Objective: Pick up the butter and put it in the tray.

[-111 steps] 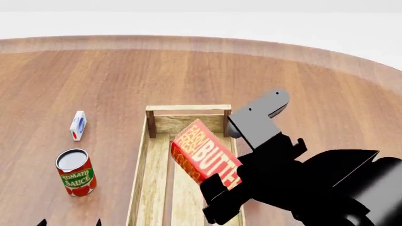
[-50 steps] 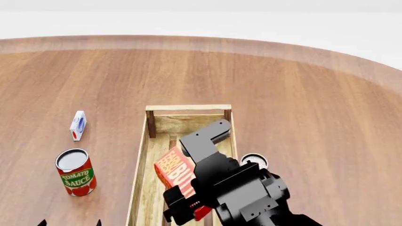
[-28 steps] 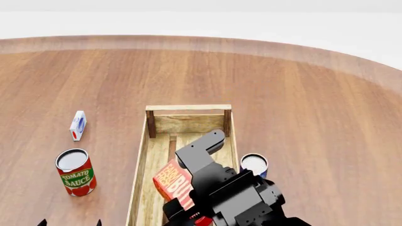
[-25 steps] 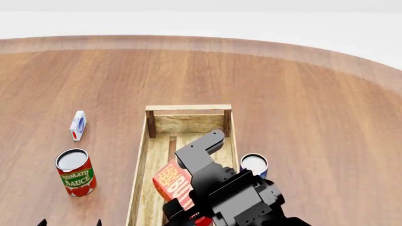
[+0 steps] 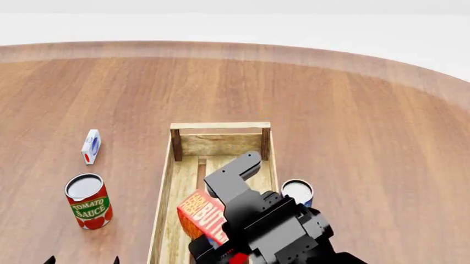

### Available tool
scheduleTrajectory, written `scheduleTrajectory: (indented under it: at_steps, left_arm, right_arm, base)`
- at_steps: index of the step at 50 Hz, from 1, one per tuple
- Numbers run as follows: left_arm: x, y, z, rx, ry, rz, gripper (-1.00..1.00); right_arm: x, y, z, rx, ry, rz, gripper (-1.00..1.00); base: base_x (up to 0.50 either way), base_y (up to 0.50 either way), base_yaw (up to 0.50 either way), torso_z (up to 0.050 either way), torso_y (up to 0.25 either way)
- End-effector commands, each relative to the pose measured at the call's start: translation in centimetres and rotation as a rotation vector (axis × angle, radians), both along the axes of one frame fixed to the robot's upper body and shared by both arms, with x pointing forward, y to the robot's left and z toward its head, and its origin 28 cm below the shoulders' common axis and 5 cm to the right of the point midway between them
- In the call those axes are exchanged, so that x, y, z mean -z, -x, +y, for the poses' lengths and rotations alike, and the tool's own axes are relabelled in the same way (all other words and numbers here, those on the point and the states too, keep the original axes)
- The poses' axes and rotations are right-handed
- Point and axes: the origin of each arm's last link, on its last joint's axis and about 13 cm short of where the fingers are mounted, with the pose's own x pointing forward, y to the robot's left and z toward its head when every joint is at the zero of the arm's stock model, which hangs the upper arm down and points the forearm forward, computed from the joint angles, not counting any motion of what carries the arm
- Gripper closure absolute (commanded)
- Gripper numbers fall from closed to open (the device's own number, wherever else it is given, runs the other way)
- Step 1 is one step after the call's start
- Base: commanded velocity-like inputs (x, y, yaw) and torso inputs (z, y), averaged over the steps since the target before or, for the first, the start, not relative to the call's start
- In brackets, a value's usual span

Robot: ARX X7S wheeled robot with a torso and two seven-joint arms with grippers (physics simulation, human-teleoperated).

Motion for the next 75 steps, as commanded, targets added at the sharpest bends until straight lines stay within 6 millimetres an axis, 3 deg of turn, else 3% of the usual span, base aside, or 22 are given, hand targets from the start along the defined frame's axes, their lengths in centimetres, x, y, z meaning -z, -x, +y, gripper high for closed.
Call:
scheduleTrajectory:
  at_steps: [1,7,13,27,34,45,53,75]
  left_arm:
    - [0.1,0.0,0.0,0.001,0.001,0.001,-1.0]
    - [0.2,0.0,-0.1,0.003,0.0,0.003,-1.0]
    - [0.1,0.0,0.0,-0.001,0.002,0.003,-1.0]
    - [0.1,-0.1,0.1,-0.002,-0.001,0.003,-1.0]
    - [0.0,-0.2,0.1,-0.004,0.001,0.0,-1.0]
    - [-0.1,0.0,0.2,-0.005,0.002,-0.002,-1.0]
    - [-0.1,0.0,0.2,-0.005,0.003,-0.004,-1.0]
    - [-0.2,-0.1,0.2,-0.012,-0.003,-0.017,-1.0]
  right_arm:
    - [-1.9,-0.8,0.6,-0.024,-0.058,-0.037,-1.0]
    - [-5.9,0.8,0.1,-0.052,-0.117,-0.098,-1.0]
    - [-8.4,1.9,-0.7,-0.052,-0.126,-0.161,-1.0]
    - [-10.1,3.7,-1.8,-0.047,-0.221,-0.274,-1.0]
    - [-9.4,5.0,-3.0,0.127,-0.271,-0.588,-1.0]
    - [-6.9,10.1,-3.3,0.247,-0.464,-0.848,-1.0]
    - [-5.3,12.3,-3.7,0.282,-0.453,-0.933,-1.0]
    - [-4.2,16.8,-3.2,0.313,-0.436,-1.238,-1.0]
  base:
    - [0.0,0.0,0.0,0.0,0.0]
    - [0.0,0.0,0.0,0.0,0.0]
    - [0.0,0.0,0.0,0.0,0.0]
    - [0.0,0.0,0.0,0.0,0.0]
    - [0.0,0.0,0.0,0.0,0.0]
    - [0.0,0.0,0.0,0.0,0.0]
    - [0.0,0.0,0.0,0.0,0.0]
    - [0.0,0.0,0.0,0.0,0.0]
